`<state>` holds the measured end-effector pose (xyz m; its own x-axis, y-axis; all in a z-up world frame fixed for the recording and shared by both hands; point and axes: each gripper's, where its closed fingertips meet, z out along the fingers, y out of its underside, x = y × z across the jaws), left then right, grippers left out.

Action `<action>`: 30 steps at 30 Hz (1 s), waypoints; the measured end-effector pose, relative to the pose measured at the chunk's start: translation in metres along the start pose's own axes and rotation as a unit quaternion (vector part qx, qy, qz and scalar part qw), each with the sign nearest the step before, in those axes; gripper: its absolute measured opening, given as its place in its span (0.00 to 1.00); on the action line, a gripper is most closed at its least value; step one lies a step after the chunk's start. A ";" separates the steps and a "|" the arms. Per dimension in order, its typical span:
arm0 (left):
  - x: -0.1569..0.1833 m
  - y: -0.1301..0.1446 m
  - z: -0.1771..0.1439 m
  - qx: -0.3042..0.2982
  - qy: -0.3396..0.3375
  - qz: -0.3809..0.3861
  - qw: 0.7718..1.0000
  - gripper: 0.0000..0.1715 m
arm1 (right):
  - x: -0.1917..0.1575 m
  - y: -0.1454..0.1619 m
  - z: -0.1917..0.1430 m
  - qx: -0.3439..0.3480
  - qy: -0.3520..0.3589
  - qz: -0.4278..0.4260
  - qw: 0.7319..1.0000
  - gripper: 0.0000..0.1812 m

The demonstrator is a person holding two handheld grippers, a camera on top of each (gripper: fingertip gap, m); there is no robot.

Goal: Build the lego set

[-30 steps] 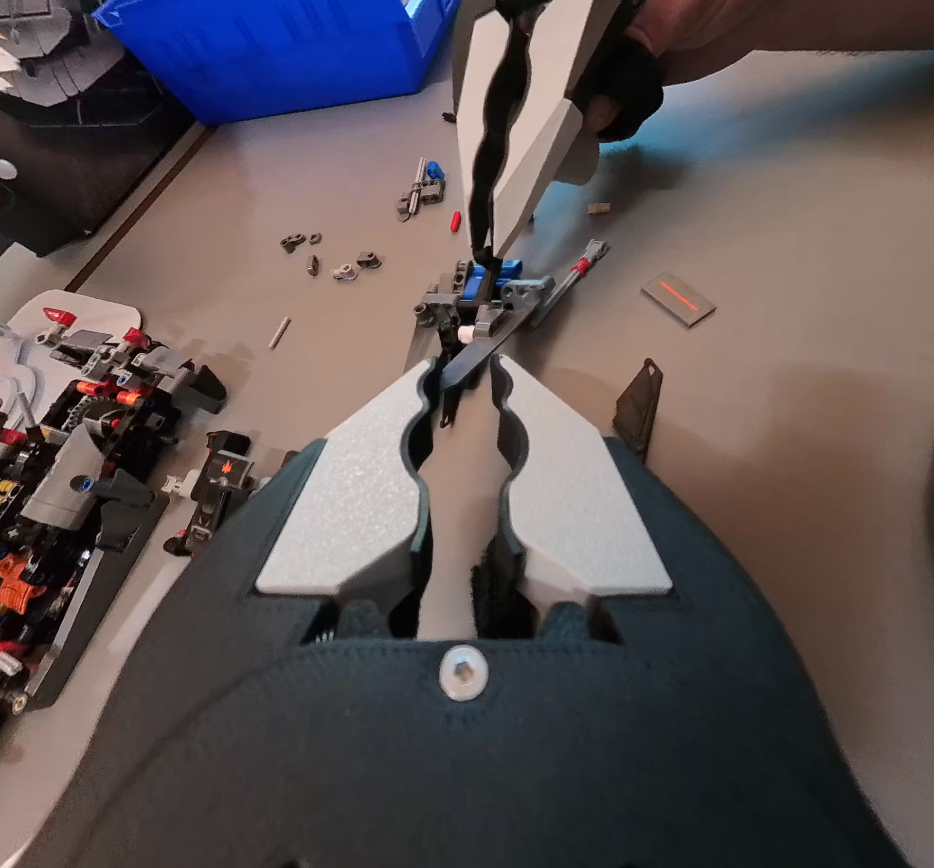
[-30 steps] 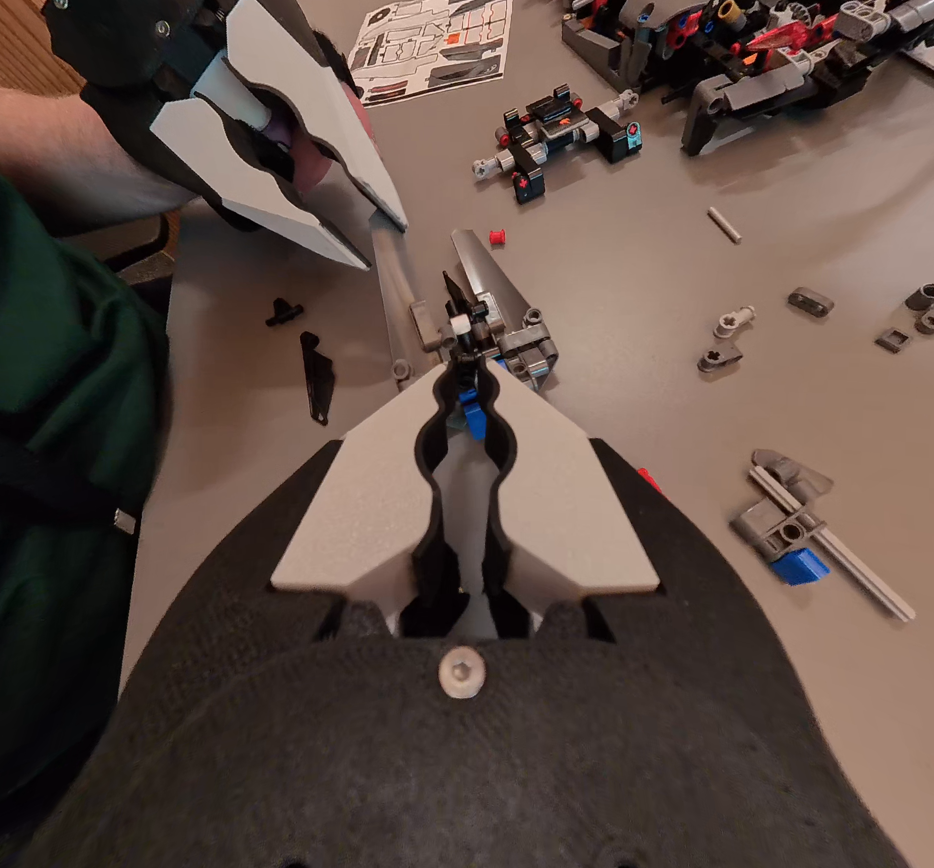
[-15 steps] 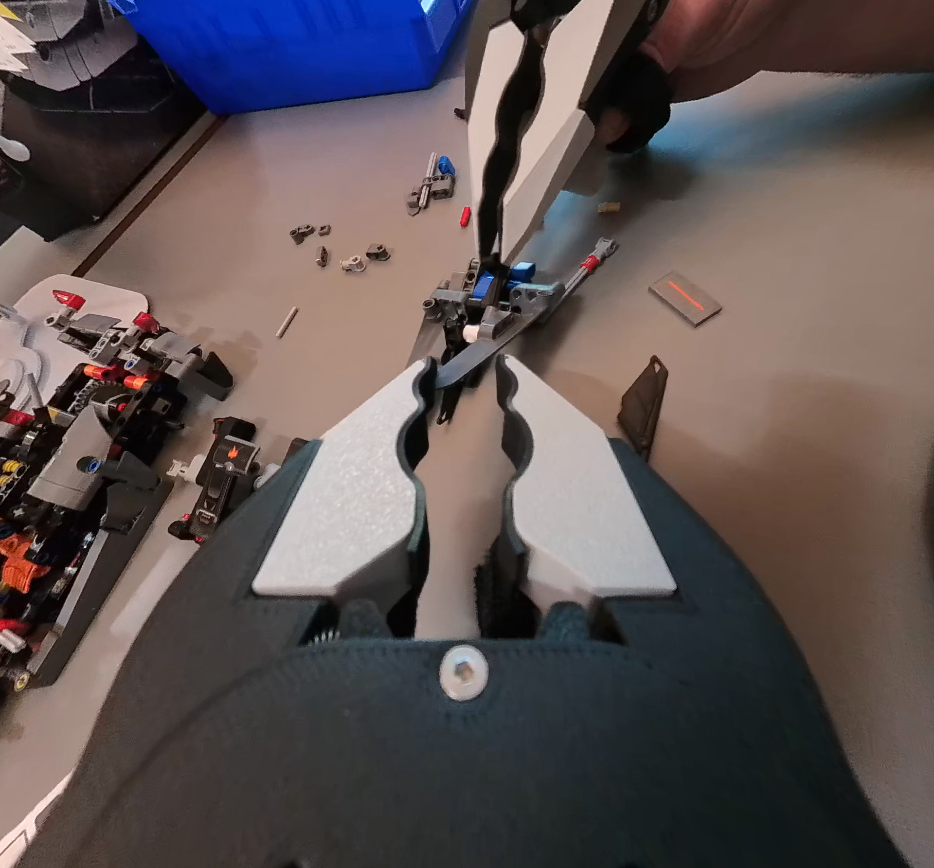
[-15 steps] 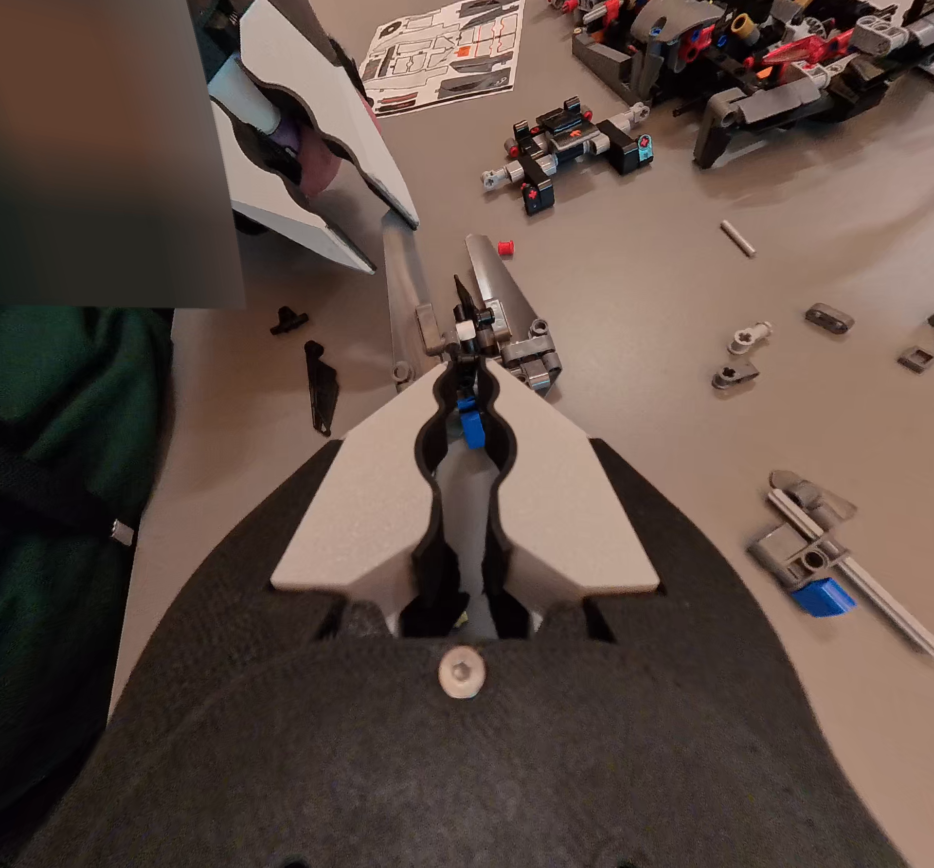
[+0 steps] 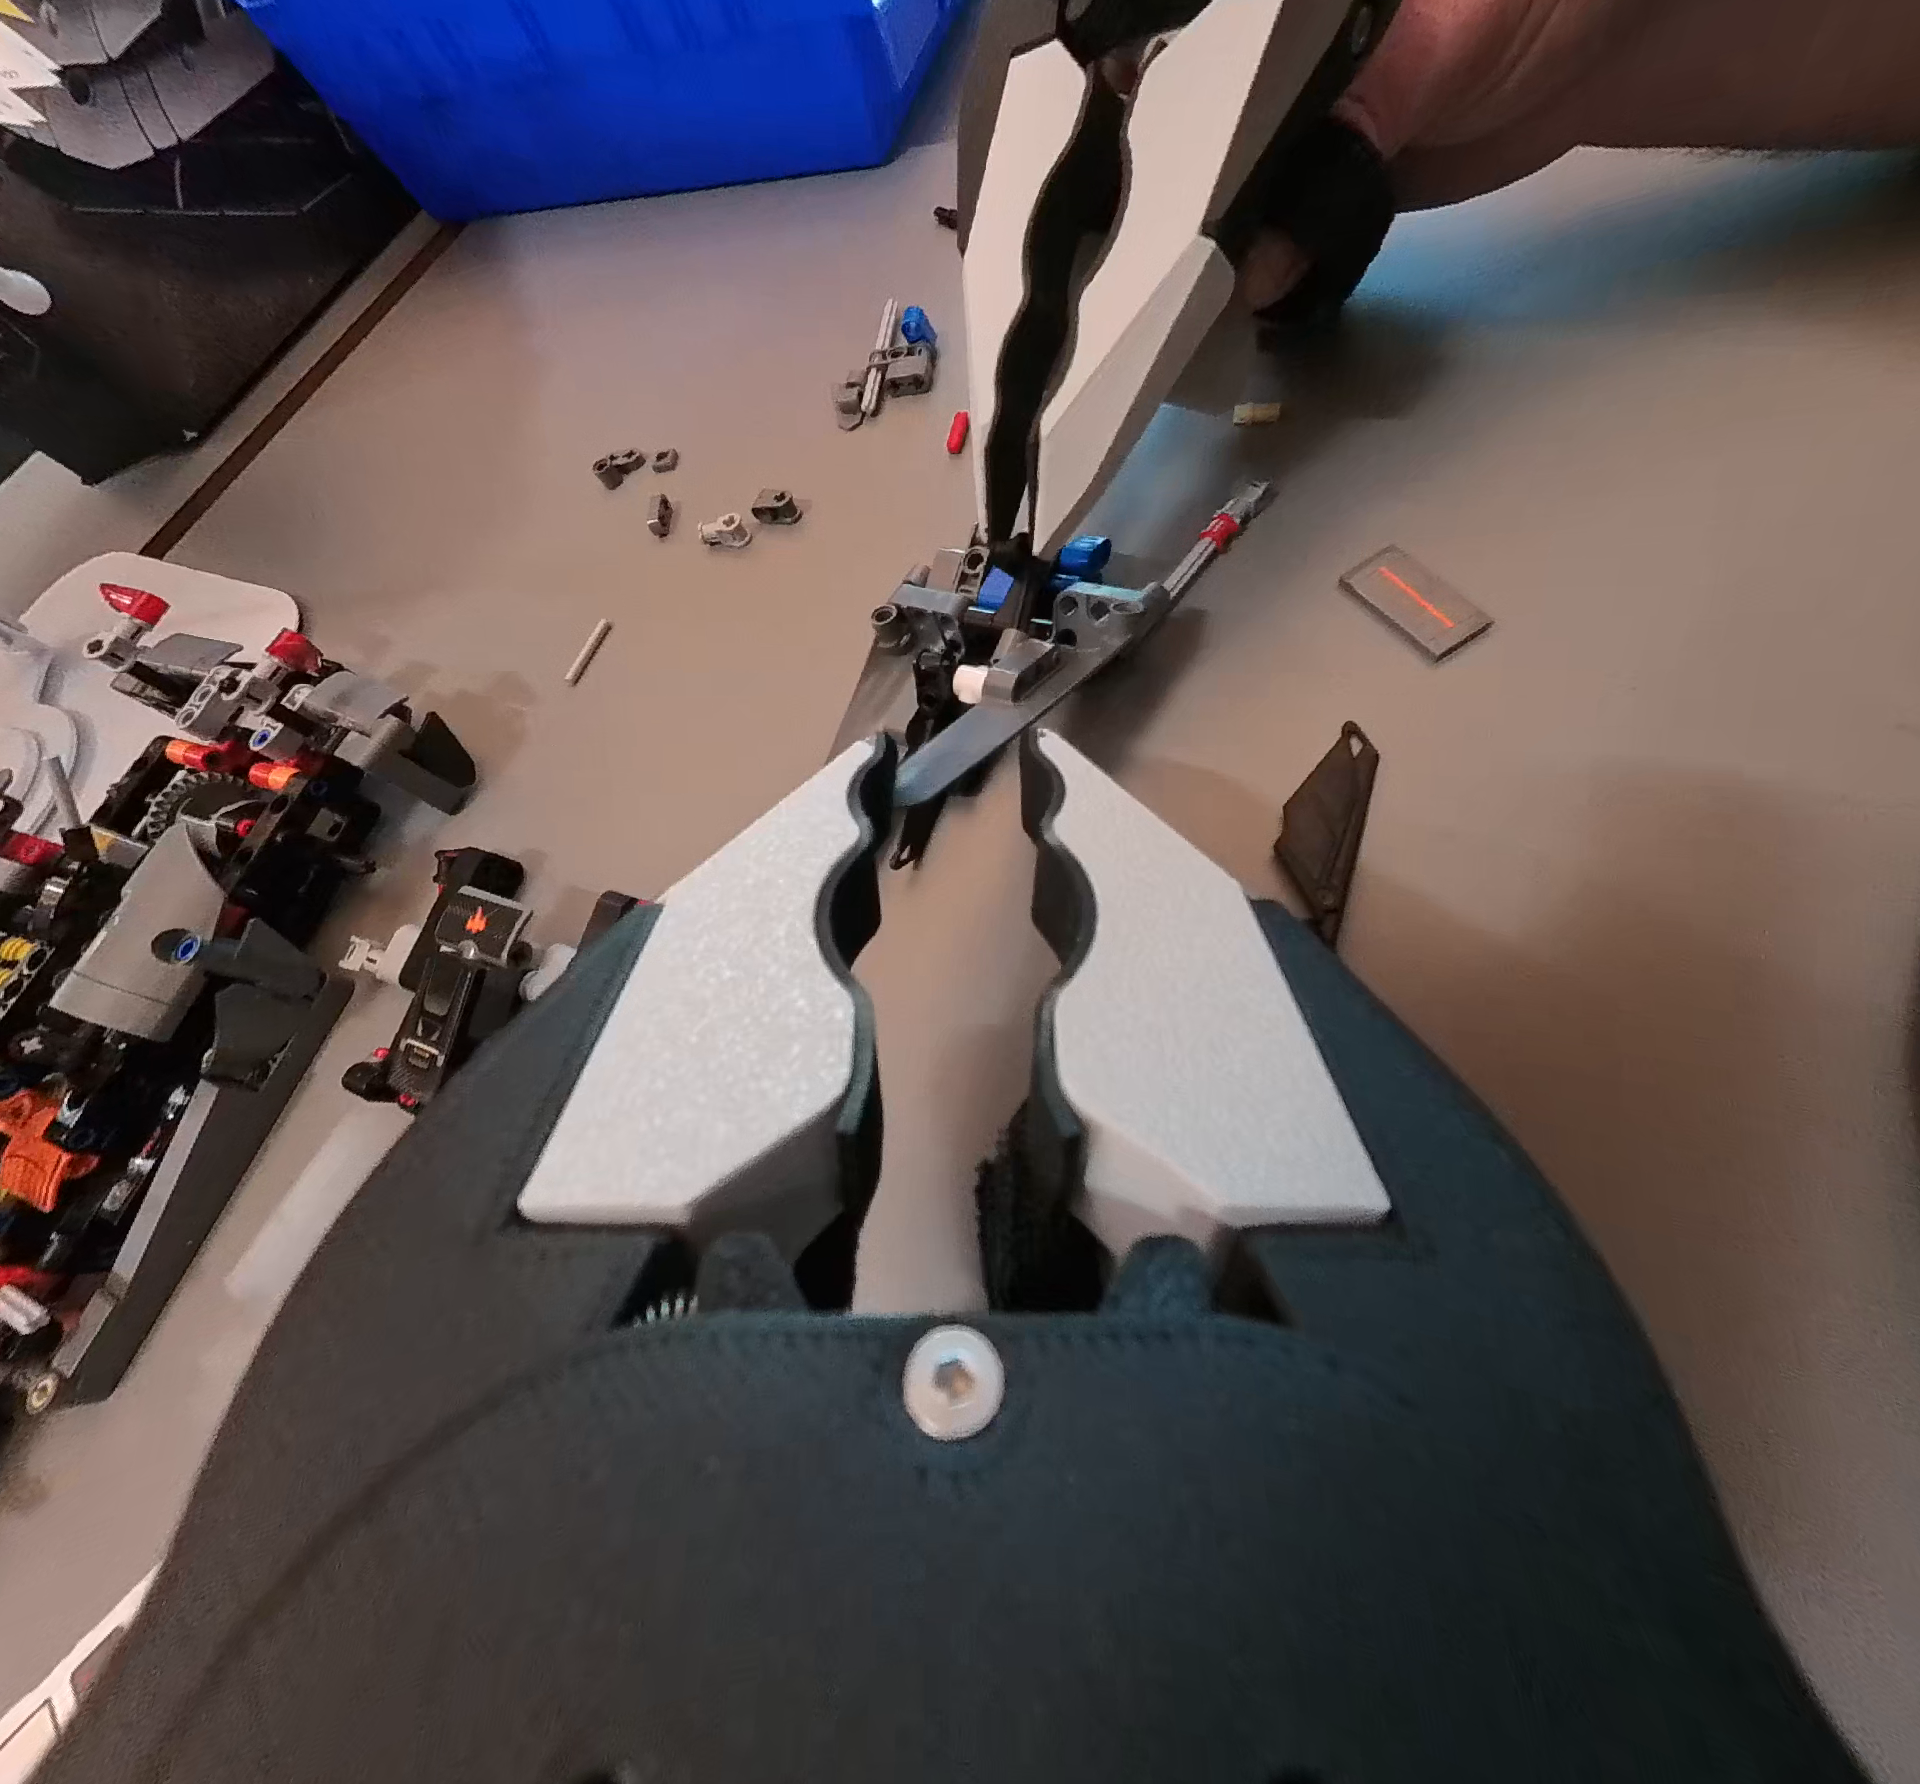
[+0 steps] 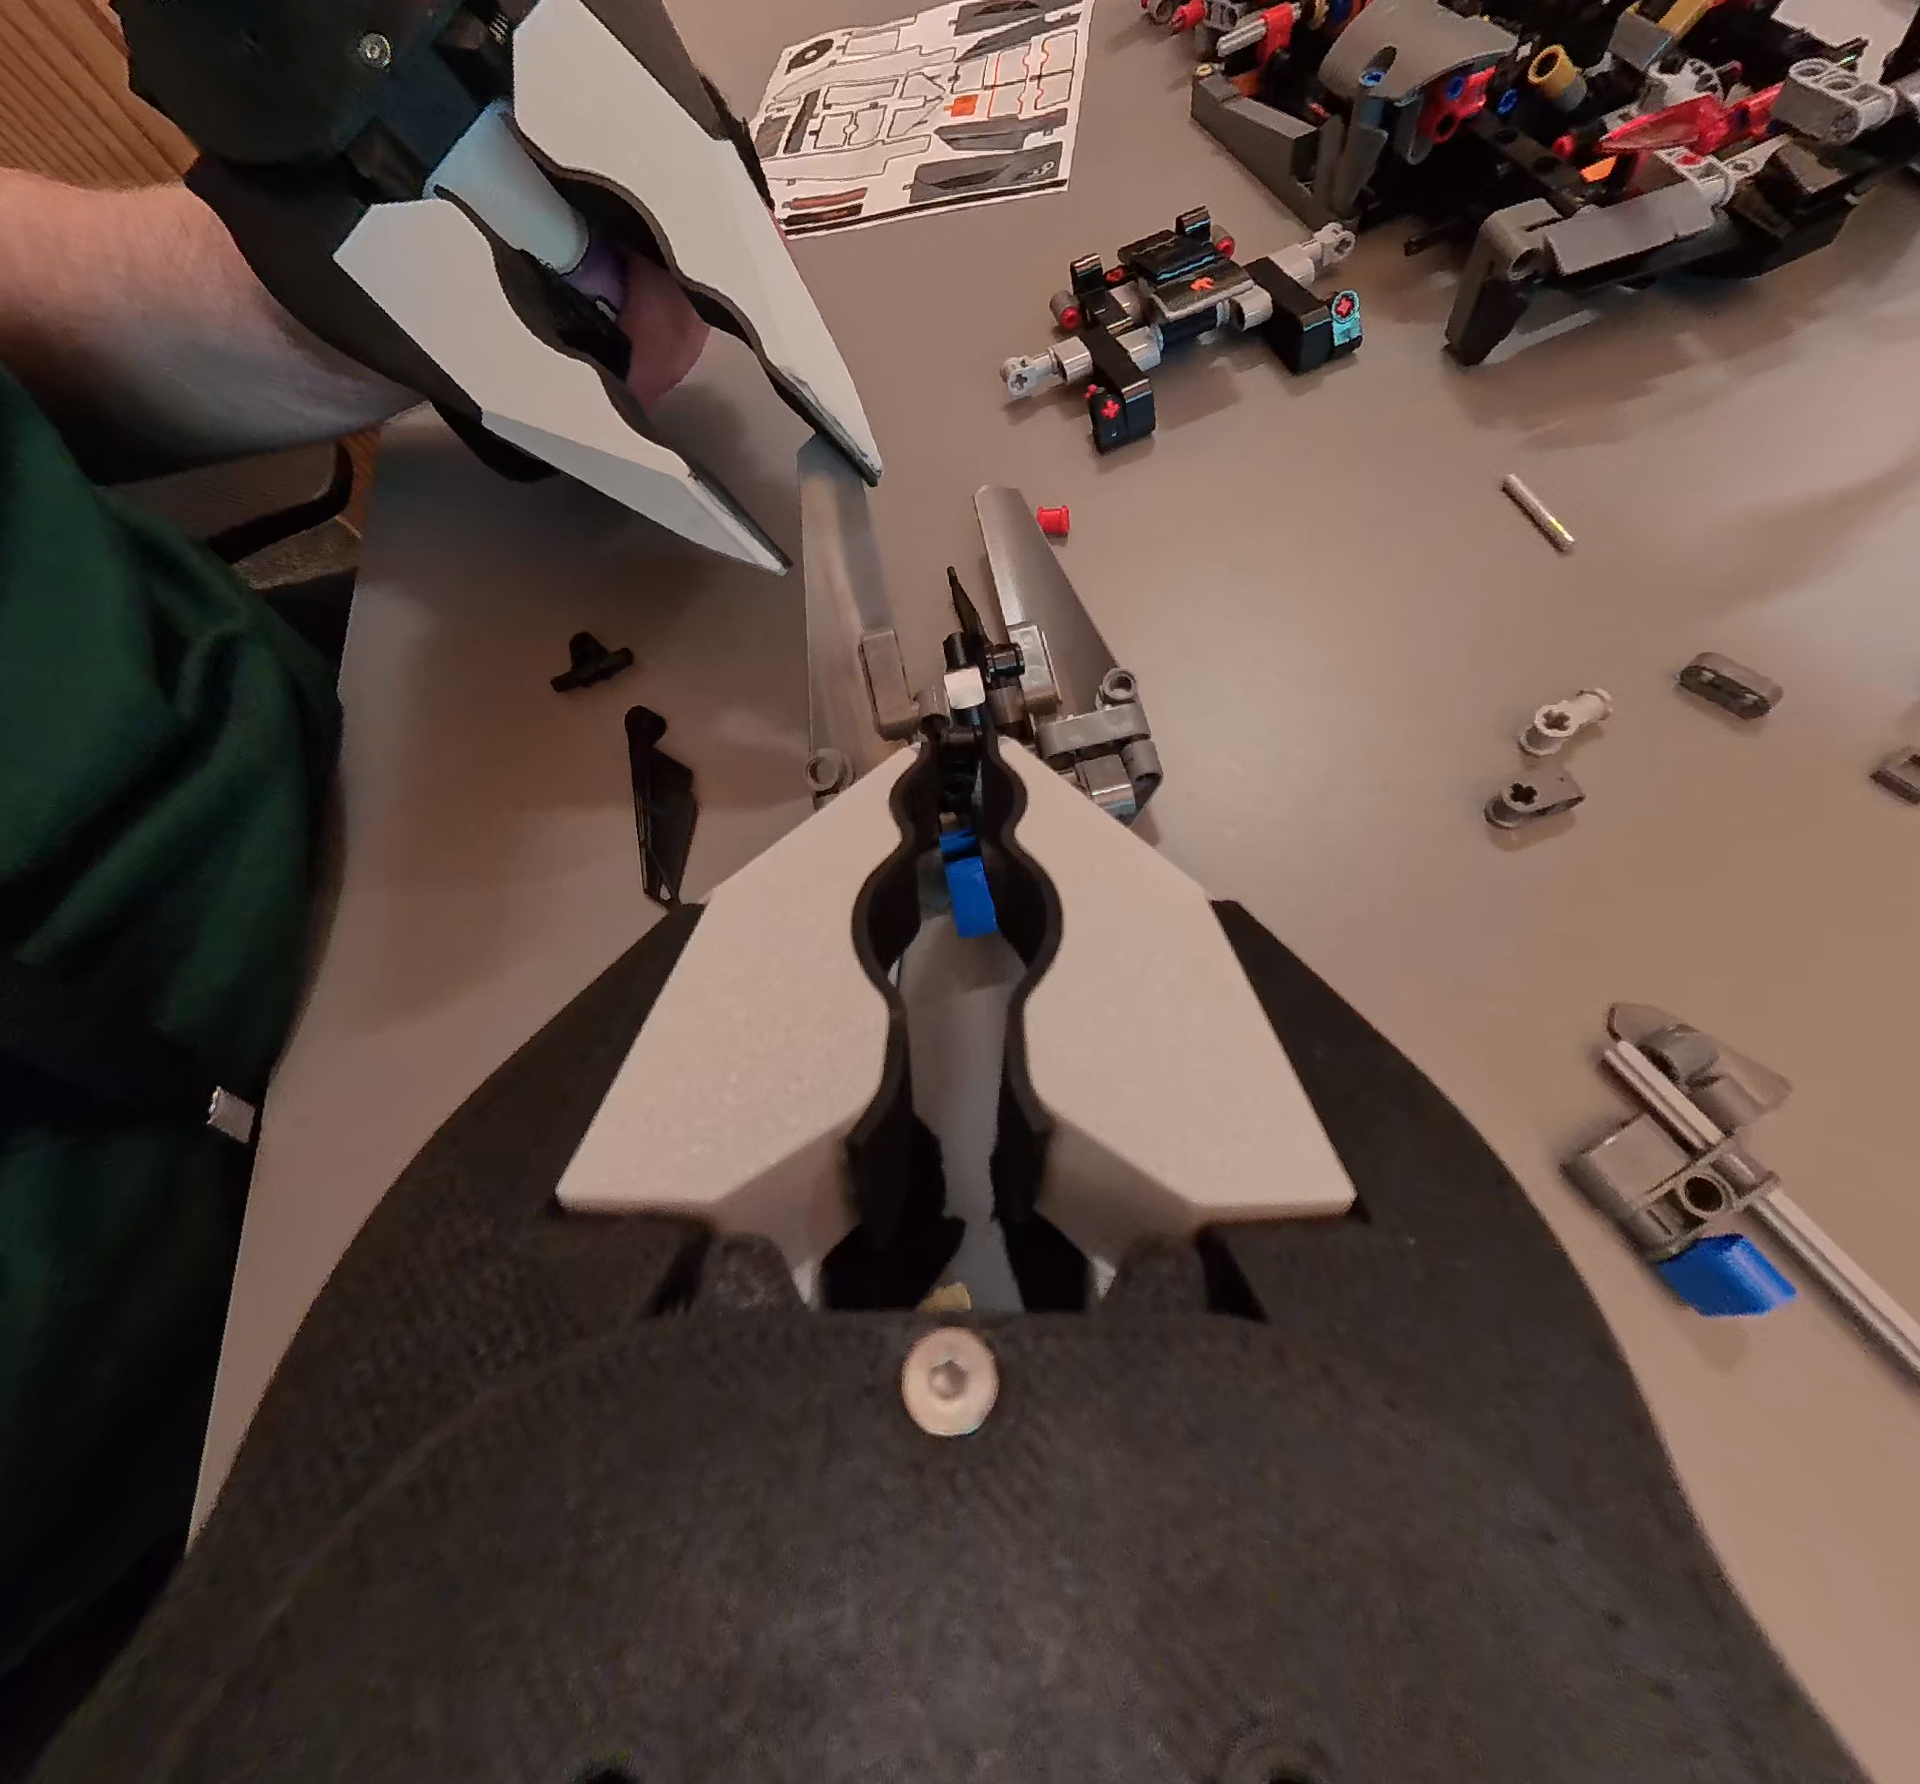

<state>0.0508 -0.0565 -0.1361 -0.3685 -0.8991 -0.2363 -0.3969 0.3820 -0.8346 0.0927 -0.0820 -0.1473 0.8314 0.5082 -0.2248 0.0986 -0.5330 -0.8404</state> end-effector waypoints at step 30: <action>-0.002 0.007 0.001 -0.006 -0.001 -0.005 1.000 0.12 | -0.003 0.006 0.005 -0.041 0.060 -0.086 0.994 0.03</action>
<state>0.0498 -0.0523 -0.1425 -0.3635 -0.9030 -0.2293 -0.4098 0.3760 -0.8311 0.0881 -0.0827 -0.1541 0.8570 0.5150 -0.0172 0.2850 -0.5015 -0.8168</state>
